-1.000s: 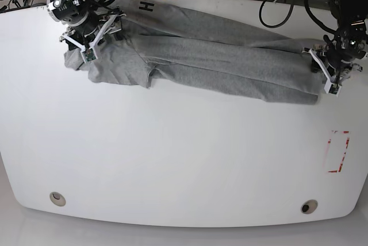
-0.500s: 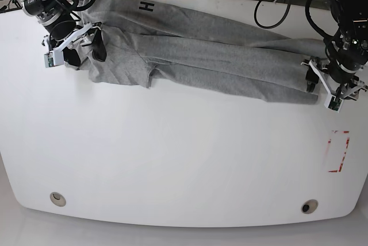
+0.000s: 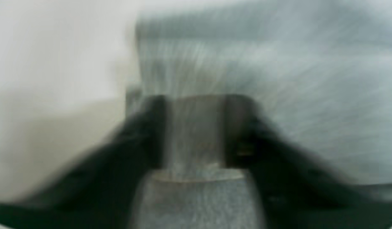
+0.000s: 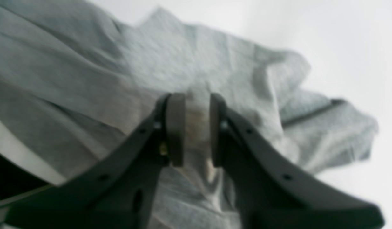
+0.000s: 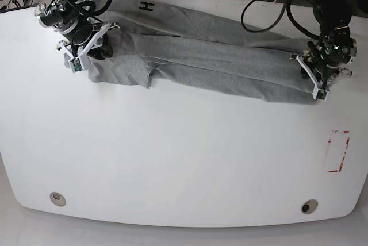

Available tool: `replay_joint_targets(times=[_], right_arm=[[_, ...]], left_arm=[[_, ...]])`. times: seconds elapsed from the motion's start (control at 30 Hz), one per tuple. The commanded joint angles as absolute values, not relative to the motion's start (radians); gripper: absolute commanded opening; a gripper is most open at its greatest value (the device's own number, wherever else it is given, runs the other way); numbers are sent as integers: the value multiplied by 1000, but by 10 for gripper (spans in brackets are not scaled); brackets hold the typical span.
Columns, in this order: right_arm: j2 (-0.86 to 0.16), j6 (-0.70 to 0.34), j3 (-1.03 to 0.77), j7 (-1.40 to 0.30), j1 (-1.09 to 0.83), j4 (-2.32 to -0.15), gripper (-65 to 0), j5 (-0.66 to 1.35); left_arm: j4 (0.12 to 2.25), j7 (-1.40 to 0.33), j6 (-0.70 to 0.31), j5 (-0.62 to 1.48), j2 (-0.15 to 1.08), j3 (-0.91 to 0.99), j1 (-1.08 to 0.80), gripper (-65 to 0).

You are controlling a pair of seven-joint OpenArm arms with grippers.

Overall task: Fold the T-shirt properly
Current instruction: 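Lower the folded hem onto the shirt and release with both grippers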

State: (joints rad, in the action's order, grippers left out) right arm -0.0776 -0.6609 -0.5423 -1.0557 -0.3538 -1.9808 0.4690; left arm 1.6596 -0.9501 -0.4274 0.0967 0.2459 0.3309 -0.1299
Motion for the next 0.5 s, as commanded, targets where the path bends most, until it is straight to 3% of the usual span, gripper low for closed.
replay_joint_targets(times=[0.0,0.07,0.47], right_arm=[[-87,-651,-544,-1041,-357,-1975,-541,446],[-87,-651,-542,-1041,-361,-1957,-536,395],[-97,-698,-521,-993,-245,-1713,-536,130]], left_arm=[[1650,-934,-427,79,251,334,-107,-590],[1643,-934,-427,61,251,334,-105,-633],[1607,-940,-427,39,249,335,-127,-621]])
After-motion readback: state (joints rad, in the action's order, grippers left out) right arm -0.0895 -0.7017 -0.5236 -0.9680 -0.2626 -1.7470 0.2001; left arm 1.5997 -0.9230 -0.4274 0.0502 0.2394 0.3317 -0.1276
